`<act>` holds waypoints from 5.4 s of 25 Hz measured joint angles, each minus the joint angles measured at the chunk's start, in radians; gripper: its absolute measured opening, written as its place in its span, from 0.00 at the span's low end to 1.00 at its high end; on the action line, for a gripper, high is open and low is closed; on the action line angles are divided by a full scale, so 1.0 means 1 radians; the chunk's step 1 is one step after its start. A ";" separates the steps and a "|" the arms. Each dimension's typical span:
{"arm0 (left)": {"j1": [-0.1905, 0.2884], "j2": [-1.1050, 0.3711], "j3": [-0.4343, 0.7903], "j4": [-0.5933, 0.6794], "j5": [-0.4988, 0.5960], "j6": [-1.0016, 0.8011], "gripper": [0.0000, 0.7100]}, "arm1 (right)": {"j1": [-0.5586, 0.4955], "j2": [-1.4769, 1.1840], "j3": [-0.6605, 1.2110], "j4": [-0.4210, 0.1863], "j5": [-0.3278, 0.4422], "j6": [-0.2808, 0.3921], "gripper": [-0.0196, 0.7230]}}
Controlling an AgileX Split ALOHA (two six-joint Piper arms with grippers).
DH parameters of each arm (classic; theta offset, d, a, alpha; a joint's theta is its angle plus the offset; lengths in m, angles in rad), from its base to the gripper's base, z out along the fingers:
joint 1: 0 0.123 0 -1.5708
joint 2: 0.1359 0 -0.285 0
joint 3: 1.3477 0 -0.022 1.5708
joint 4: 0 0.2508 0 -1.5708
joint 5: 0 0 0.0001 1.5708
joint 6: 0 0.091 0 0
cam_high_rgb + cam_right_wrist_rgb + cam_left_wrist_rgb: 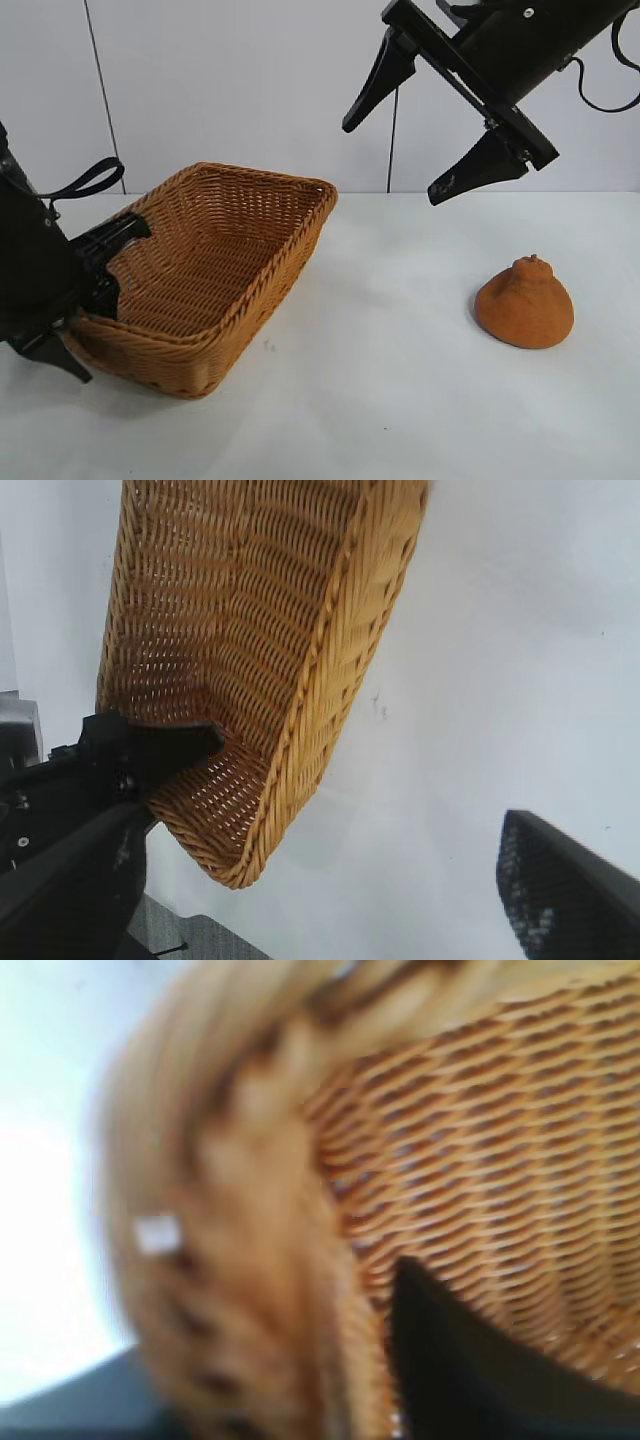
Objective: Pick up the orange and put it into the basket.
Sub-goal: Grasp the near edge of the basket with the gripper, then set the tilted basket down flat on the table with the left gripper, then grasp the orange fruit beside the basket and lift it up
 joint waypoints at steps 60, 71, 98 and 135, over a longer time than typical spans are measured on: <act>0.175 0.202 -0.608 -0.032 0.529 0.996 0.93 | 0.000 0.000 0.000 0.001 0.030 0.001 0.90; 0.294 0.083 -0.617 0.308 0.677 0.950 0.93 | 0.000 0.000 0.000 0.001 0.030 0.003 0.90; 0.316 -0.866 0.040 0.326 0.736 0.960 0.93 | 0.000 0.000 0.000 0.000 0.031 0.004 0.90; 0.316 -1.813 0.405 0.308 0.586 0.976 0.93 | -0.158 0.000 -0.285 -0.518 0.268 0.187 0.90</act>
